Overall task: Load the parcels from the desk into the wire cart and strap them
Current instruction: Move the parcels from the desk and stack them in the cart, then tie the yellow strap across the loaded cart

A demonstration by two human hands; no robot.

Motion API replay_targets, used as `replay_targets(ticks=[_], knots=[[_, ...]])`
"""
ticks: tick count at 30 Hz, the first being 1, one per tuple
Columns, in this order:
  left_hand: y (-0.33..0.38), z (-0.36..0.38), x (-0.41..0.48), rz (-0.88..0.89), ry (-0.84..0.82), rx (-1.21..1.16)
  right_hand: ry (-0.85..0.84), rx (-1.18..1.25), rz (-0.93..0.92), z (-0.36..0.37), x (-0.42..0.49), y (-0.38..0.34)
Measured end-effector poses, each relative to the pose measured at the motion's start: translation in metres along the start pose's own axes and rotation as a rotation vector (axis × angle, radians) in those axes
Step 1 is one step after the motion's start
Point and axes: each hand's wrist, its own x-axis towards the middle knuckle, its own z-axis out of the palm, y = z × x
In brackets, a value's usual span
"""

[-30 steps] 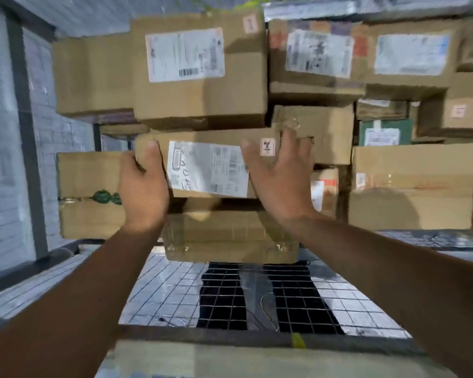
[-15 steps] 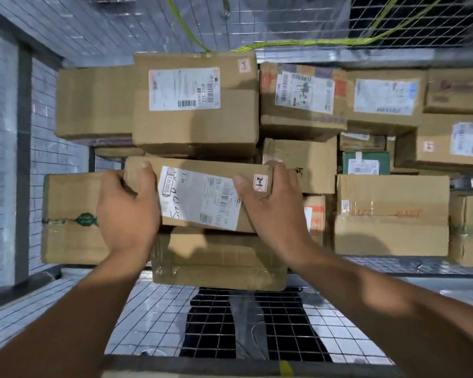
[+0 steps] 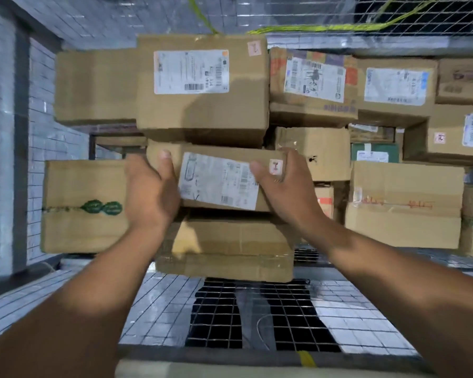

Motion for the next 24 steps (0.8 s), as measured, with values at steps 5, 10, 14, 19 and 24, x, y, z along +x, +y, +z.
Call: replay_targets(ticks=[5, 10, 14, 19, 24], knots=[[-0.005, 0.005, -0.003, 0.084, -0.010, 0.011, 0.060, -0.313, -0.111, 0.005, 0.008, 0.004], [0.001, 0.002, 0.000, 0.056, -0.093, 0.085, 0.068, -0.383, -0.135, 0.000, 0.012, -0.008], [0.017, -0.014, -0.003, 0.072, -0.065, 0.184, 0.056, -0.452, -0.124, -0.008, 0.003, -0.018], [0.085, -0.061, 0.018, 0.466, 0.269, -0.109, 0.149, -0.256, -0.305, -0.029, 0.000, -0.039], [0.195, -0.109, 0.072, 0.784, 0.450, -0.106, 0.353, -0.165, -0.504, -0.064, 0.025, -0.100]])
